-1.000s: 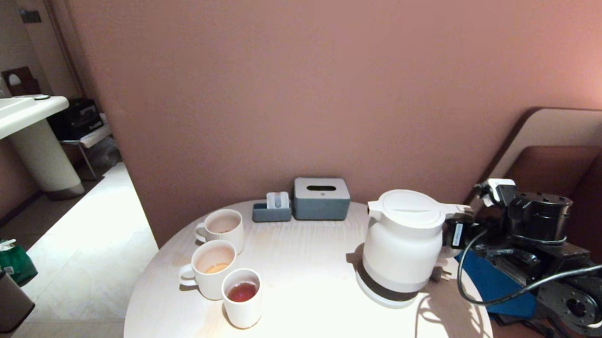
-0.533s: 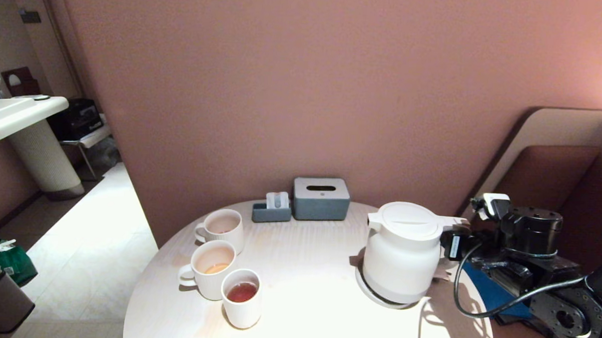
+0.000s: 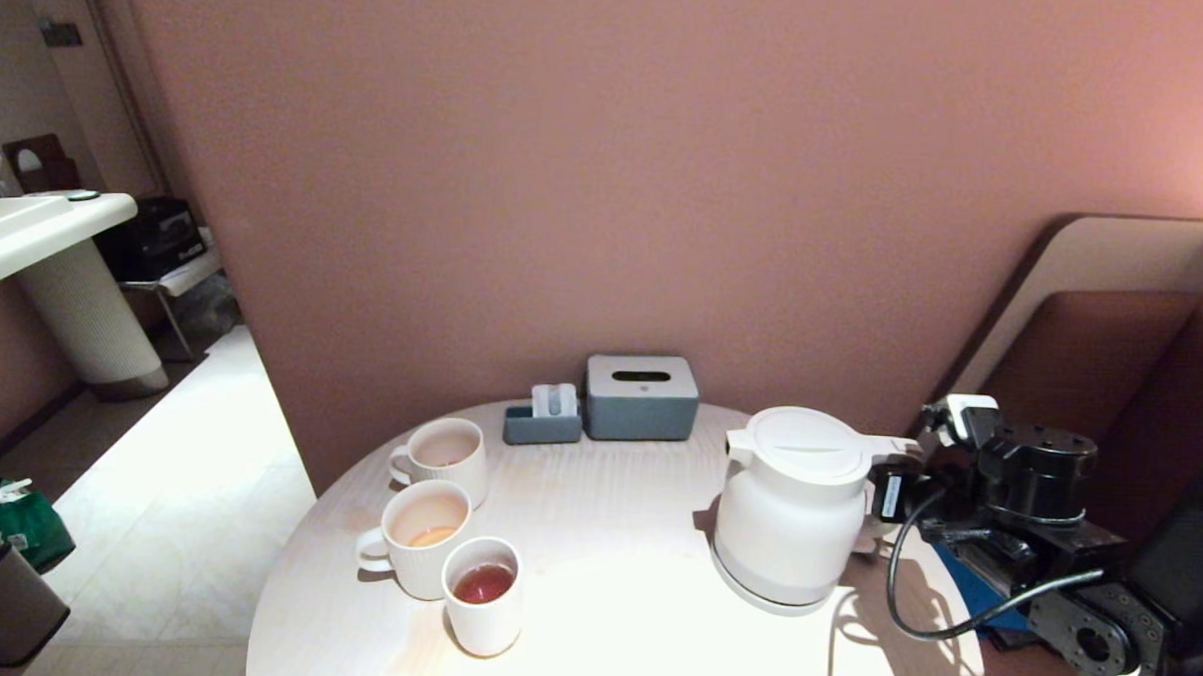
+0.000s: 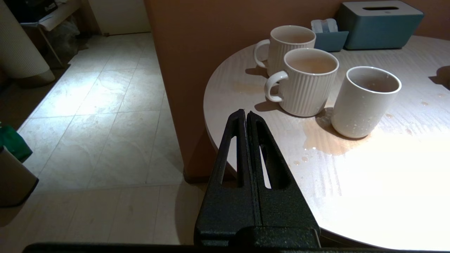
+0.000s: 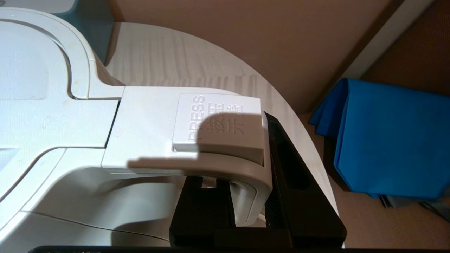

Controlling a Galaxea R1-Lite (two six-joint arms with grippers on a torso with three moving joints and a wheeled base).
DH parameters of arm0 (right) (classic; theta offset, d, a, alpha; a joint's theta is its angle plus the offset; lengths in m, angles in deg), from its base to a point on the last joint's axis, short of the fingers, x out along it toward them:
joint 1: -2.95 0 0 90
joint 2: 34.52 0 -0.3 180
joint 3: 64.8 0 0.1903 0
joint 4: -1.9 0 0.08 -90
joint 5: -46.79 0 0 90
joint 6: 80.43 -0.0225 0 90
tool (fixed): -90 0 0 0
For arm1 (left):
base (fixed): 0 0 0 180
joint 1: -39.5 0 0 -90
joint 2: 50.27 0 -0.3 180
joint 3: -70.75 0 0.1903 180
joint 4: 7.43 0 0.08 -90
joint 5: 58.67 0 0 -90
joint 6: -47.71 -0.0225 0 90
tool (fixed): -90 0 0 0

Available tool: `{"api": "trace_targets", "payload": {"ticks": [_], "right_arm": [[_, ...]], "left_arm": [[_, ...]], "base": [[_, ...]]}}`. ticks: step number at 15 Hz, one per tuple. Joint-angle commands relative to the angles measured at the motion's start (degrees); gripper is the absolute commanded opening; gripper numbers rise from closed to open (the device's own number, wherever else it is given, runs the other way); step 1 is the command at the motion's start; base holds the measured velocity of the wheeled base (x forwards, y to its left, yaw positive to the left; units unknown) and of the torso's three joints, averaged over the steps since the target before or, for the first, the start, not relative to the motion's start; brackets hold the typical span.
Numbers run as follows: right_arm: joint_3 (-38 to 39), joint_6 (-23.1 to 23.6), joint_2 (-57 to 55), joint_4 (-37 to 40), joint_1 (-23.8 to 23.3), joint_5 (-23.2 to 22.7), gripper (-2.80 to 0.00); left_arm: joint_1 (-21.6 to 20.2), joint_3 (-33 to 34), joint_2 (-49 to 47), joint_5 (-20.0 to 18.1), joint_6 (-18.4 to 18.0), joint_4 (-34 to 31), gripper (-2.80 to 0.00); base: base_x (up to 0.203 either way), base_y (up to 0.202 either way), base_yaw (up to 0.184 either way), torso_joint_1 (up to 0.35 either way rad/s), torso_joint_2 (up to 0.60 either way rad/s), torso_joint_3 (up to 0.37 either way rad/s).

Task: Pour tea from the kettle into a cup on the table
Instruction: Put down the kettle on the table

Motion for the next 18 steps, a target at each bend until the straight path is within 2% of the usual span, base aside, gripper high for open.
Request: {"api": "trace_targets", "payload": {"ticks": [1, 4, 7, 17, 18], "right_arm": [[-0.56, 0.09, -1.14, -0.31, -0.1, 0.2, -2.8], [1.94, -0.31, -1.92, -0.59, 0.01, -0.04, -2.8], [2.29, -0.09, -2.46, -4.0, -0.08, 0.11, -2.8], [3.87, 0.53, -2.2, -4.44, -0.17, 0.47, -2.8], [3.87, 0.53, -2.37, -4.44, -0.17, 0.64, -0.72]], "left_arm": [[0.02, -0.02, -0.04, 0.04, 0.01, -0.01, -2.8], [0.02, -0.02, -0.04, 0.04, 0.01, -0.01, -2.8], [0.02, -0.02, -0.04, 0.04, 0.01, -0.01, -2.8], [-0.03, -0.02, -0.04, -0.02, 0.01, -0.01, -2.8], [0.02, -0.02, -0.04, -0.02, 0.01, -0.01, -2.8]], "base": [[0.0, 0.0, 0.0, 0.0, 0.0, 0.0], [0.0, 0.0, 0.0, 0.0, 0.0, 0.0], [0.0, 0.0, 0.0, 0.0, 0.0, 0.0], [0.0, 0.0, 0.0, 0.0, 0.0, 0.0], [0.0, 0.0, 0.0, 0.0, 0.0, 0.0]]}}
